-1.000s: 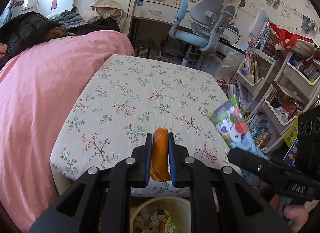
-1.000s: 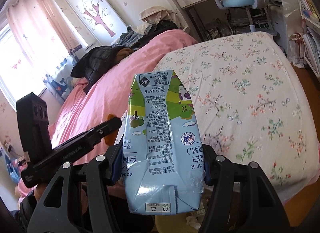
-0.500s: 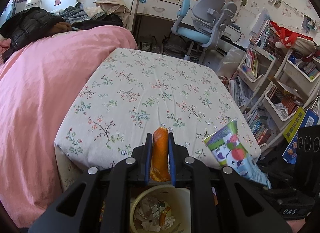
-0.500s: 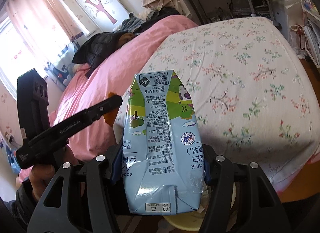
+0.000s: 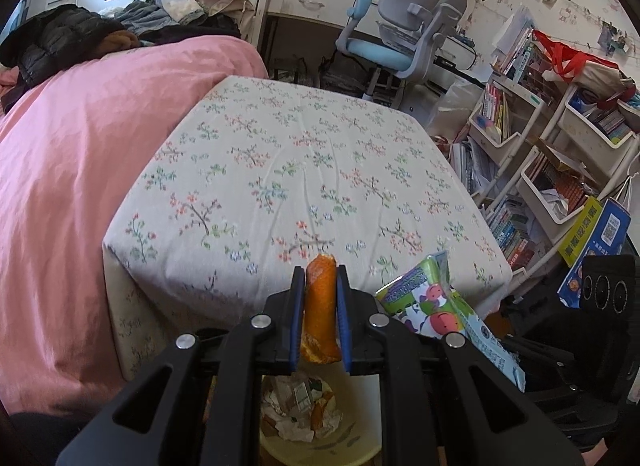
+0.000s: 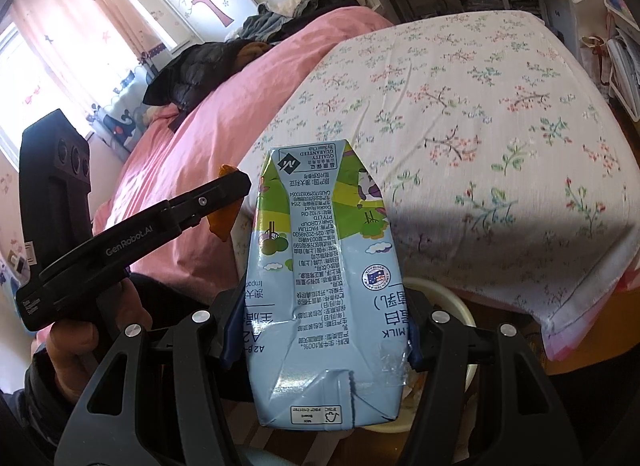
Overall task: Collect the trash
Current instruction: 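Carry the juice carton and peel over the yellow bucket with both tools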
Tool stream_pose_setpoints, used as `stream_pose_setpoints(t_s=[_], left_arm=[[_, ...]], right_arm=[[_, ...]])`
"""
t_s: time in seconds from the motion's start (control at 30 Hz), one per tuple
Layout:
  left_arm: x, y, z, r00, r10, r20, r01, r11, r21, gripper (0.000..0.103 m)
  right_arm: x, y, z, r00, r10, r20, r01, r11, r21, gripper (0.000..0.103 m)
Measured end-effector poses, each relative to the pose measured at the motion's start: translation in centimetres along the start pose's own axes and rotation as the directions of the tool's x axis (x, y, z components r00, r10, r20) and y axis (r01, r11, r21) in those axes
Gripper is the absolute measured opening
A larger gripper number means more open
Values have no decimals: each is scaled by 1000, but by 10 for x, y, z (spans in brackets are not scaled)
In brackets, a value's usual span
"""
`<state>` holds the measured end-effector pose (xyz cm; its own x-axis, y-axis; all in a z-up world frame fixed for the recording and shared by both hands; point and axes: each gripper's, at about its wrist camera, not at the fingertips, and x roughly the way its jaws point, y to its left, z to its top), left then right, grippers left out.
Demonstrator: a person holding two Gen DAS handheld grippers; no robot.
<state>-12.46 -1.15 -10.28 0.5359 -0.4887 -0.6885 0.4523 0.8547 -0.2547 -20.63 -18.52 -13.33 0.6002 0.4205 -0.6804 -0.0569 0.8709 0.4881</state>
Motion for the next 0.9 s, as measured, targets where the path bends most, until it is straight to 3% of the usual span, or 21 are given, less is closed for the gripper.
stream_pose_setpoints(t_s=[0.9], left_arm=[[1,-14,-32,996,6,-84,-4,1000,22,16]], right_arm=[[14,-6,-19,996,-24,-84,28,999,45,57]])
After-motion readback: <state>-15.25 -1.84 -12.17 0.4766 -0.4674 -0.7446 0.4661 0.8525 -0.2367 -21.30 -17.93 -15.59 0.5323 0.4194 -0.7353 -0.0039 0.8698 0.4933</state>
